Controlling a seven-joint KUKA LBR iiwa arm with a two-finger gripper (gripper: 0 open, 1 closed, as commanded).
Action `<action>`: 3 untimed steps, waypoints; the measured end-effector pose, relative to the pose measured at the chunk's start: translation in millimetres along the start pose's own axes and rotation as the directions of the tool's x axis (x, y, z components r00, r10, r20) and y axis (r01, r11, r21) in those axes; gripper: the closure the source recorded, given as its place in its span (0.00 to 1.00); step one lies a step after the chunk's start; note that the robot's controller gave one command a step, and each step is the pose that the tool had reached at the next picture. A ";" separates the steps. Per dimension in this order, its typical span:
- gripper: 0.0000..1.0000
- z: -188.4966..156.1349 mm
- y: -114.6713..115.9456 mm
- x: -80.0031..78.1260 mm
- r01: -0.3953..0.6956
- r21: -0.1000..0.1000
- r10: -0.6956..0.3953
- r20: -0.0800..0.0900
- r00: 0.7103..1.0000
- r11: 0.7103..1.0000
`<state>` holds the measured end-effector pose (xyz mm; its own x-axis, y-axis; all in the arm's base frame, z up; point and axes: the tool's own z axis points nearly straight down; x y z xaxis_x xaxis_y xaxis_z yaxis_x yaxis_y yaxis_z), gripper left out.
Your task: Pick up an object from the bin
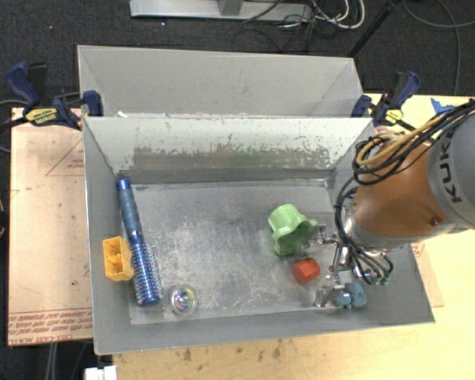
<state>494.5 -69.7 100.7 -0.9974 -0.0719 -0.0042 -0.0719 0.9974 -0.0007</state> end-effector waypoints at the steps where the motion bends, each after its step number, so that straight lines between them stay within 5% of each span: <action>1: 0.00 -15.3 33.2 -2.6 0.098 -0.002 -0.098 -0.001 0.995 0.995; 2: 0.00 26.4 2.3 -9.9 0.258 -0.005 -0.258 0.002 0.966 0.966; 3: 0.00 26.6 12.7 -35.8 0.119 -0.001 -0.119 -0.005 0.993 0.993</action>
Offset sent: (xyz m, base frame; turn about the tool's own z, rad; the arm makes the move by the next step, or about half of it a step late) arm -0.0006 0.0316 0.0153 -0.0973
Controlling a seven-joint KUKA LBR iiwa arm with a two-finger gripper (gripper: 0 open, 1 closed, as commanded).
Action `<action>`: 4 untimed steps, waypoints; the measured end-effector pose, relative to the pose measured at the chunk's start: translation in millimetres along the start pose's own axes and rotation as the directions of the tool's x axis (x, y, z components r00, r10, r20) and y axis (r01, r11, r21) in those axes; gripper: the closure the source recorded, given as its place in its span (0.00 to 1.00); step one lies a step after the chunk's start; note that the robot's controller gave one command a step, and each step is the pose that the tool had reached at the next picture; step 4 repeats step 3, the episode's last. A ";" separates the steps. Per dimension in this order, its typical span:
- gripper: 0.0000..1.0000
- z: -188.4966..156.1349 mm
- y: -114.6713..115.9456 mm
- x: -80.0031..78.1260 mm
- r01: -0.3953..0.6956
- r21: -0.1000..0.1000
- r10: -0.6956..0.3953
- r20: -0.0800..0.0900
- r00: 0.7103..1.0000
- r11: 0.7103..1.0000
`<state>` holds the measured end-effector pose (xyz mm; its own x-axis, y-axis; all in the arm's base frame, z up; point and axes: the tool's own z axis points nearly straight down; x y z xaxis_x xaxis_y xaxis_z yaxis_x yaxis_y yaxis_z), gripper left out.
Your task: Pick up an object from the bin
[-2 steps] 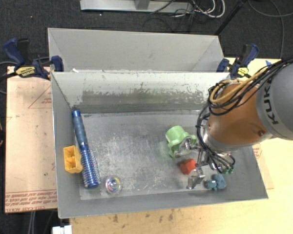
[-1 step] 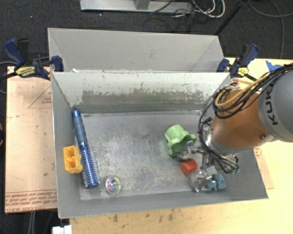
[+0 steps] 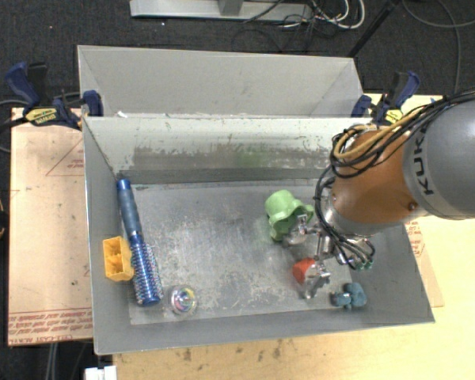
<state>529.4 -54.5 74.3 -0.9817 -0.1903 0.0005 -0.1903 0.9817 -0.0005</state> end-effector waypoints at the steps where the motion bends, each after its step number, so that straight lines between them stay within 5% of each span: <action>1: 1.00 -2.8 -0.1 -3.2 0.000 0.002 0.000 0.012 1.000 1.000; 2: 1.00 -47.6 0.2 -5.4 0.001 0.001 -0.001 0.008 1.000 1.000; 4: 1.00 -52.2 0.6 -6.3 0.001 -0.001 -0.001 0.004 1.000 1.000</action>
Offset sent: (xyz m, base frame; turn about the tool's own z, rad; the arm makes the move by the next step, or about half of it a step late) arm 0.0000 0.0000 0.0000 0.0000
